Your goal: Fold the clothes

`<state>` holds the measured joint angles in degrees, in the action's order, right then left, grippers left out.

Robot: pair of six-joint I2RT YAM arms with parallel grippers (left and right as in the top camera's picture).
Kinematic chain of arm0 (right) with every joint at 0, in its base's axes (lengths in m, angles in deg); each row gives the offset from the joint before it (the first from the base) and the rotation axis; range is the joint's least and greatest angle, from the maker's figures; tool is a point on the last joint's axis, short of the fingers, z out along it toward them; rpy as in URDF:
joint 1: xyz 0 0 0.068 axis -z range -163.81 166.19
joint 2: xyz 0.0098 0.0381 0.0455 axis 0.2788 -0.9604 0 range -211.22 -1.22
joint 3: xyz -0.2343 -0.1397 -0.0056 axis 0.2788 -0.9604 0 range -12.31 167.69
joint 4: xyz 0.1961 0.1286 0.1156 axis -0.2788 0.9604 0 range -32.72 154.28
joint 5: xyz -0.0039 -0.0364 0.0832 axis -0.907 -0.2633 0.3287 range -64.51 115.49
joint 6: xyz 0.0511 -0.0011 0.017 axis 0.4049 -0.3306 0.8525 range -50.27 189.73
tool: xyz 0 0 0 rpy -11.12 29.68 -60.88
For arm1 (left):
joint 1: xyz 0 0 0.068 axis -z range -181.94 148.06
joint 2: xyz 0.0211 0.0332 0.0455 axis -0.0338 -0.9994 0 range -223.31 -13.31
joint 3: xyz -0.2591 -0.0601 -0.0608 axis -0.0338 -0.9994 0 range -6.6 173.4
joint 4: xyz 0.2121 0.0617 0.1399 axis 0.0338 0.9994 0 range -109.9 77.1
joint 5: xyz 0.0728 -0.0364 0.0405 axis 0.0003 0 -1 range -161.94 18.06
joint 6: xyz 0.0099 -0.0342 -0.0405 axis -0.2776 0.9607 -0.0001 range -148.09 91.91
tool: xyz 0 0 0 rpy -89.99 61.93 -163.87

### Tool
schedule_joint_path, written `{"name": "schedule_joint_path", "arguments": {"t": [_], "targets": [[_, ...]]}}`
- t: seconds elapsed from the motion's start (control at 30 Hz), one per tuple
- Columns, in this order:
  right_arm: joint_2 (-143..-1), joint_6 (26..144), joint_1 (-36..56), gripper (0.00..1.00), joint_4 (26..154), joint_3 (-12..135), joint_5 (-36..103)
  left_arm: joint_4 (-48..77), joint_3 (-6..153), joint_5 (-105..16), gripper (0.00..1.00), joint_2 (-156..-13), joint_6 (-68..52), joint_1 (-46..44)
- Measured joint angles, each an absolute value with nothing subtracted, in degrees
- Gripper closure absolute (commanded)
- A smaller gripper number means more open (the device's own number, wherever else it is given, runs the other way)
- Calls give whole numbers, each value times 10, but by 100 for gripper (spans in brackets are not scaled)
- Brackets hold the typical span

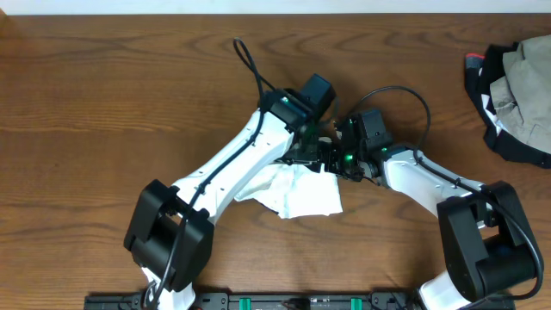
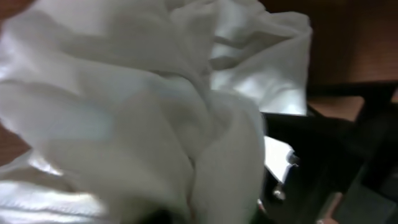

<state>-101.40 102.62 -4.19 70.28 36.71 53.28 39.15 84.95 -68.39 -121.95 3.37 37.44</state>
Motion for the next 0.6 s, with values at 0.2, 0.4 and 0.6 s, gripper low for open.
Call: {"name": "schedule_joint_path", "arguments": {"t": [0.2,0.4,0.6], "targets": [[-1016,1026,-41,6,713,372,536,398,850,-695,56,-1219,34,373],[-1012,1023,-26,4,777,385,542,428,851,-711,45,-1219,29,343],[-995,1001,0,1,877,399,507,465,851,-715,35,-1219,21,261]]}}
